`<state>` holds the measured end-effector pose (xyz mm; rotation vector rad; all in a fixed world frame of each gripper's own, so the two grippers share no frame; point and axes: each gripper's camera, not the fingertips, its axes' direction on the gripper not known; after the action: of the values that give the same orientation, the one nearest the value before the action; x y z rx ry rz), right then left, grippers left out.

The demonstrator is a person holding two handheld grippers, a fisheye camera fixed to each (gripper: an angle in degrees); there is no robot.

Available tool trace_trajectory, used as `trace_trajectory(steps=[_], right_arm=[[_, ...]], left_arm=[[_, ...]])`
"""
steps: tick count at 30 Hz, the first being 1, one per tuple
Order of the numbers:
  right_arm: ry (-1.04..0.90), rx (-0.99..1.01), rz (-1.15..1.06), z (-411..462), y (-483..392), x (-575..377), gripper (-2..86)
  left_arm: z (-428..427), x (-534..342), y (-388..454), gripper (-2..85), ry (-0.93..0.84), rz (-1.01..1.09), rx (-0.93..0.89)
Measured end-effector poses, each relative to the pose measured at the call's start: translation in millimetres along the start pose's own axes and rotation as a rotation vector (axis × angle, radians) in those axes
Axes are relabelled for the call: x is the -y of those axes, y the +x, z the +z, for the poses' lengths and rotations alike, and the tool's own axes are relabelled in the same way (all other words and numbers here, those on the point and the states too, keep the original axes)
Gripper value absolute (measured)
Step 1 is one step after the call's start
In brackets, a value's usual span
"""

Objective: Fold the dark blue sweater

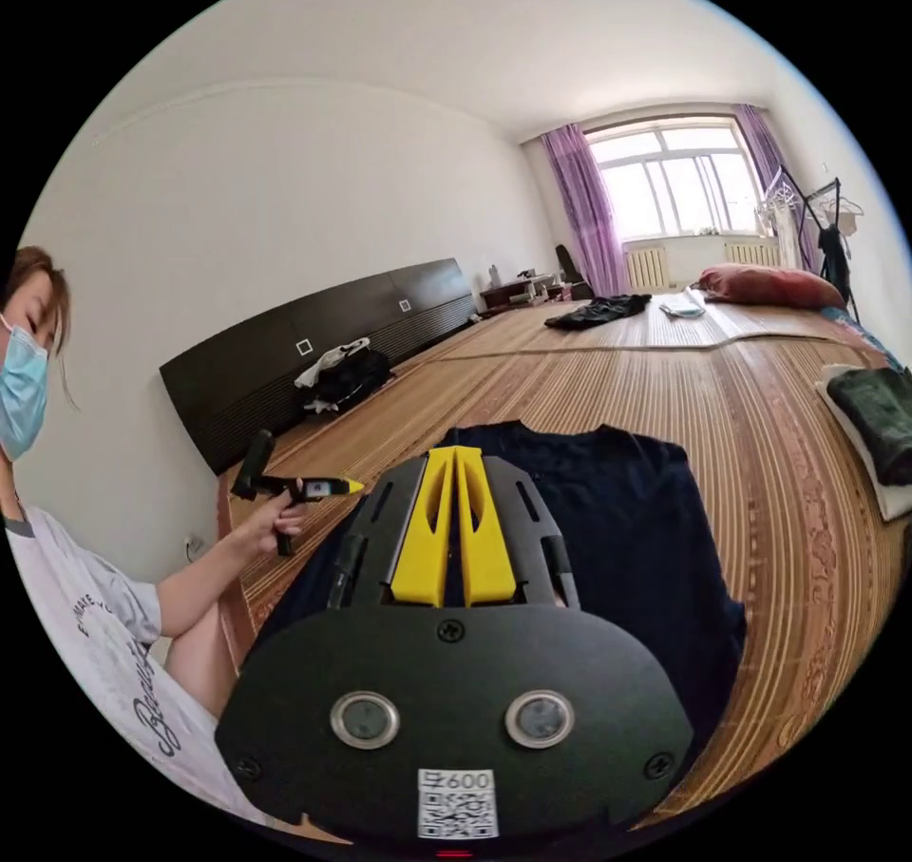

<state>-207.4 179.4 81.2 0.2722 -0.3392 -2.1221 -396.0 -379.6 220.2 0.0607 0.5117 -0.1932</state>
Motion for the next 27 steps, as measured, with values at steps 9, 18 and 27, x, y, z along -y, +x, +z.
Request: trace_trajectory(steps=[9, 18, 27], right_arm=[[-0.291, -0.002, -0.034, -84.8, -90.9, -199.8, -0.7], [-0.429, -0.118, -0.438, -64.7, -186.7, -293.6, 2.6], [-0.298, -0.079, -0.287, -107.7, -187.0, -363.3, 3.0]], left_arm=[[2.5, -163.5, 104.7, 2.2, 0.183, 0.469, 0.090], [24.6, -459.8, 258.1, 6.6, 0.275, 1.189, 0.341], [96.9, -501.7, 258.2, 6.3, -0.039, 1.072, 0.164]])
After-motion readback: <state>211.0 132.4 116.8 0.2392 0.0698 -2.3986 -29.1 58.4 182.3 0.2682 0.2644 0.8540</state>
